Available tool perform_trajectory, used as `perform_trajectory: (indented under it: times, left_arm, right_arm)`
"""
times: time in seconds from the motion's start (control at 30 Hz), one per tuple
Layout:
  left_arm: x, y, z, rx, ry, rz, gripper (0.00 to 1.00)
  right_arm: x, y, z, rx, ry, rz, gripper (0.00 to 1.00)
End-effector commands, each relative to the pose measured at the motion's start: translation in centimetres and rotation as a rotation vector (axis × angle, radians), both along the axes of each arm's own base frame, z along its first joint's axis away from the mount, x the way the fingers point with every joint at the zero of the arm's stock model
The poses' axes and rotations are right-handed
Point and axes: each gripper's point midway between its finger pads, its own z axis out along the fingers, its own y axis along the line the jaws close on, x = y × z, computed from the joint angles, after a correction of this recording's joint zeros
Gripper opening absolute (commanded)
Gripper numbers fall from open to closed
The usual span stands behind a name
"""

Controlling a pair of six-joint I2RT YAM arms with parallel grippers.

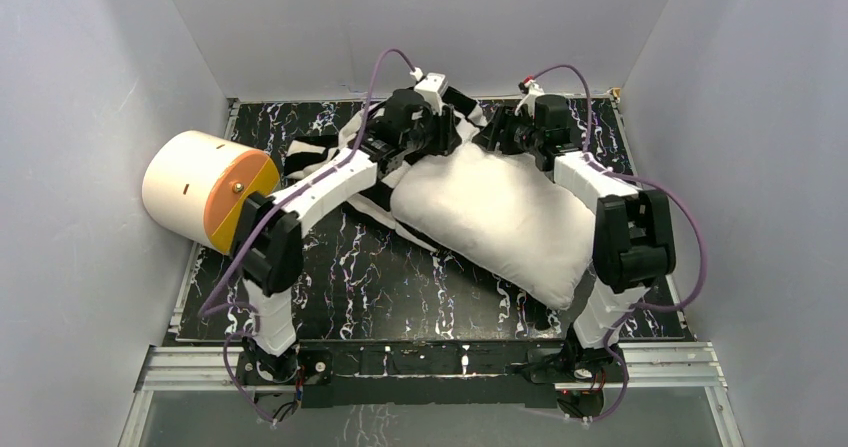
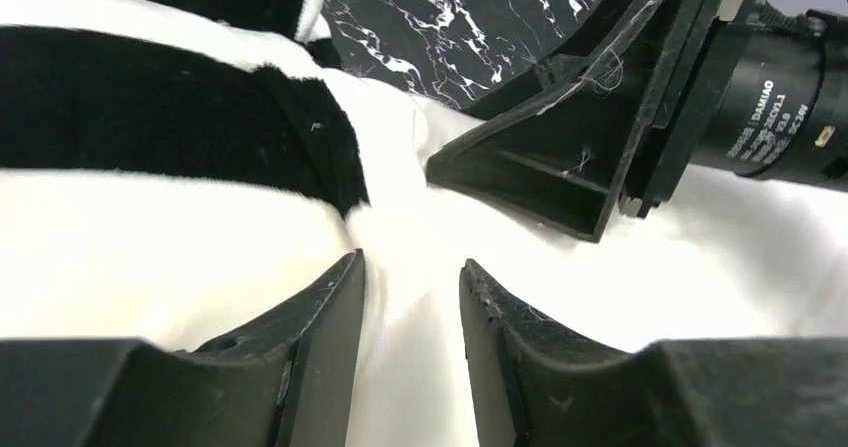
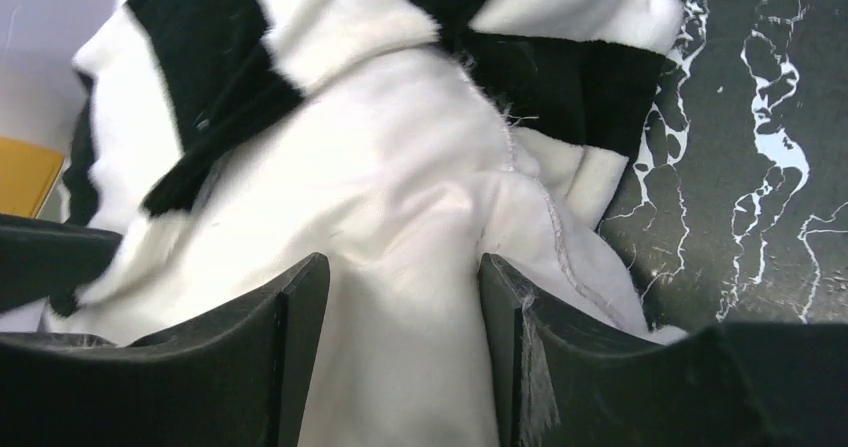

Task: Put the pillow into the pillowcase
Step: Stuff the pillow into the pillowcase.

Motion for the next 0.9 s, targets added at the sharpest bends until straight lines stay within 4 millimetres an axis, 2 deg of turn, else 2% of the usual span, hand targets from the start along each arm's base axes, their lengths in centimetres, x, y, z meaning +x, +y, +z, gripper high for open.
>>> perform_trajectory:
  times: [0.0, 0.07, 0.17, 0.33, 0.43, 0.53, 0.57, 0.63, 0.67, 0.73, 0.87]
  left_arm:
    - [-3.9, 5.4, 4.7, 0.15, -0.031, 0.068, 0.39]
    - [-4.8, 7.7, 3.3, 0.221, -0.012, 0.126, 0.39]
    - [-5.8, 10.2, 1.5, 0.274, -0.003, 0.178, 0.41]
    - [-5.6, 11.9, -0.9, 0.301, -0.001, 0.214, 0.48]
    - [-4.5, 12.6, -2.1, 0.327, -0.029, 0.254, 0.5]
    - [-3.8, 12.0, -2.5, 0.313, -0.059, 0.236, 0.48]
    - [-3.6, 11.6, -2.4, 0.308, -0.067, 0.225, 0.41]
    - [-3.3, 10.9, -2.0, 0.298, -0.072, 0.201, 0.16]
    - [-3.2, 10.4, -1.5, 0.284, -0.074, 0.181, 0.08]
    - [-3.7, 8.6, 0.9, 0.207, -0.088, 0.116, 0.01]
    - [-6.1, 4.8, 6.0, 0.086, -0.15, 0.006, 0.0]
  right_arm:
    - [-3.5, 0.0, 4.1, -0.085, -0.02, 0.135, 0.65]
    - [-4.7, 0.2, 5.3, -0.073, -0.015, 0.165, 0.62]
    - [-6.4, 1.0, 7.1, -0.002, -0.018, 0.203, 0.56]
    - [-8.2, 3.4, 9.2, 0.099, -0.039, 0.248, 0.46]
    - [-8.8, 5.1, 8.5, 0.128, -0.031, 0.278, 0.36]
    - [-8.7, 6.4, 7.0, 0.171, -0.022, 0.288, 0.22]
    - [-8.5, 6.8, 6.7, 0.197, -0.026, 0.294, 0.17]
    - [-8.3, 8.1, 5.4, 0.233, -0.007, 0.321, 0.09]
    - [-8.3, 8.9, 4.5, 0.234, 0.003, 0.333, 0.07]
    - [-8.3, 10.7, 2.7, 0.23, 0.003, 0.355, 0.04]
    - [-6.7, 13.1, -1.4, 0.197, 0.03, 0.322, 0.0]
